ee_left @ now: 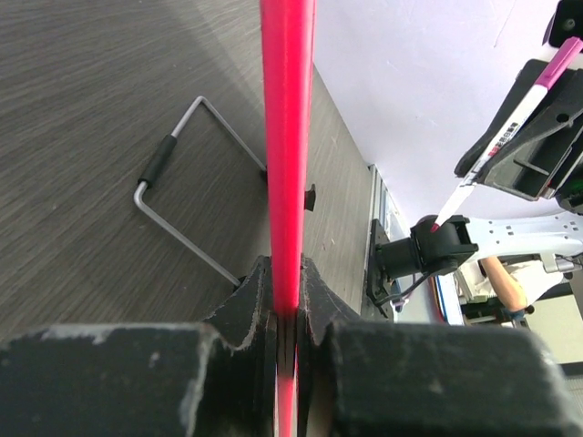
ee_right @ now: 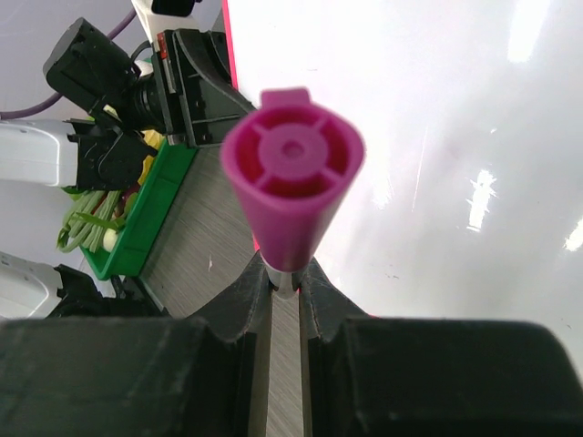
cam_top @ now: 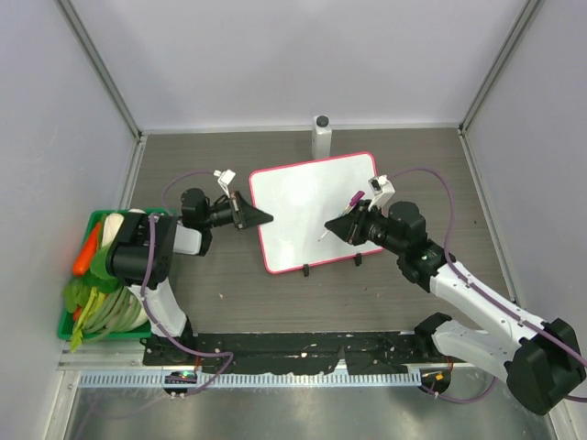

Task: Write a sentence on the whiteboard
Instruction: Move the whiteboard stand to the corner of the board.

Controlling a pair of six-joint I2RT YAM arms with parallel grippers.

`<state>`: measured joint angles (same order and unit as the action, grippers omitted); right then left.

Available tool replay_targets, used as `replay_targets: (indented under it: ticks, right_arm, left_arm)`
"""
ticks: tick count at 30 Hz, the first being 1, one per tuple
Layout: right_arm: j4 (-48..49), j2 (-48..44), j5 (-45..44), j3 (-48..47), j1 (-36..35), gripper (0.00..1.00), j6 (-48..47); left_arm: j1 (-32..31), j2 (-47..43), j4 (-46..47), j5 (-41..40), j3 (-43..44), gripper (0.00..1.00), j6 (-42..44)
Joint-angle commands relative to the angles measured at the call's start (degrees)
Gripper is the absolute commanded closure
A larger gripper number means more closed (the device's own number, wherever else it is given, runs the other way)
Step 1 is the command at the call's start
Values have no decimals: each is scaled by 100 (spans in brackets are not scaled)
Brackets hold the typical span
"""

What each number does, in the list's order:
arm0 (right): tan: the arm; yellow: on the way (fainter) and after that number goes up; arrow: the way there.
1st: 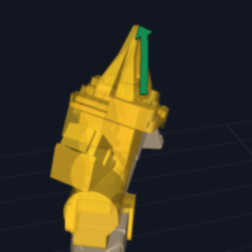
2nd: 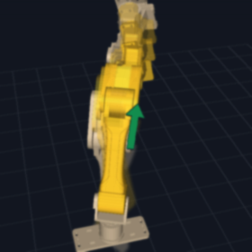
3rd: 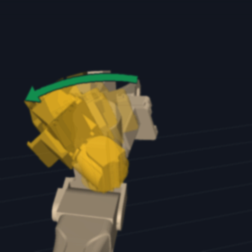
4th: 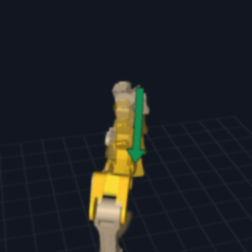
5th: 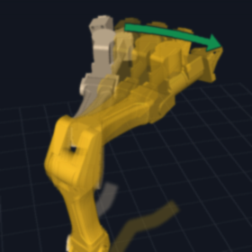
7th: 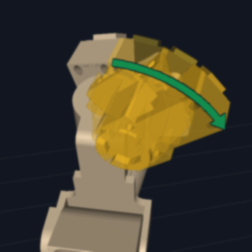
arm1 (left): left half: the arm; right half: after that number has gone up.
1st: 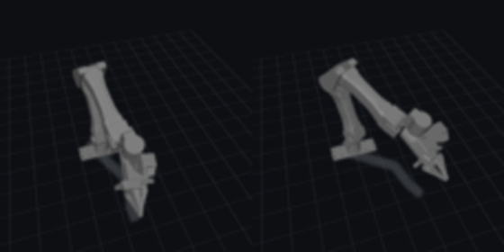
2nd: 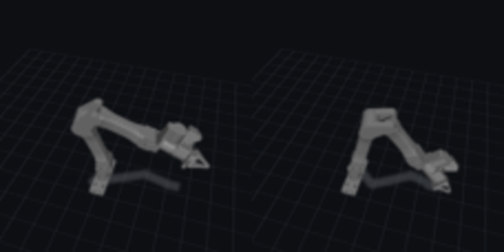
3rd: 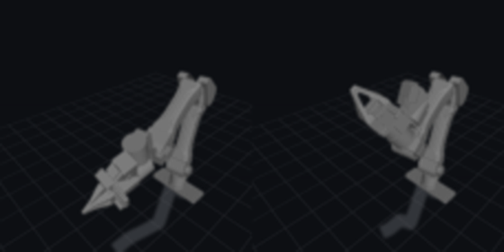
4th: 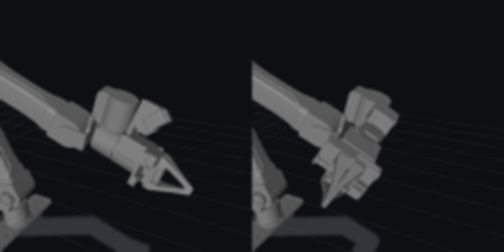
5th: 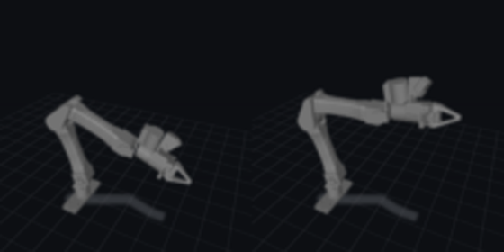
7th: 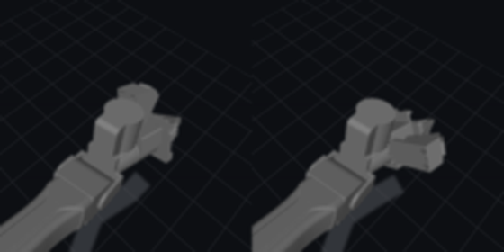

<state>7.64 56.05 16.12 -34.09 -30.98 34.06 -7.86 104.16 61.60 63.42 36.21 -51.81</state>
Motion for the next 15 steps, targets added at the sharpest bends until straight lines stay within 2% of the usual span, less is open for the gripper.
replay_targets:
  ticks: [1,15]
  right_arm:
    - [80,-200,-135,-98,31,99,-154]
    - [-87,-411,-188,-186,48,99,-225]
  left_arm:
    - [-383,-220,202,233,-219,100,172]
    - [-919,-519,633,224,-861,100,31]
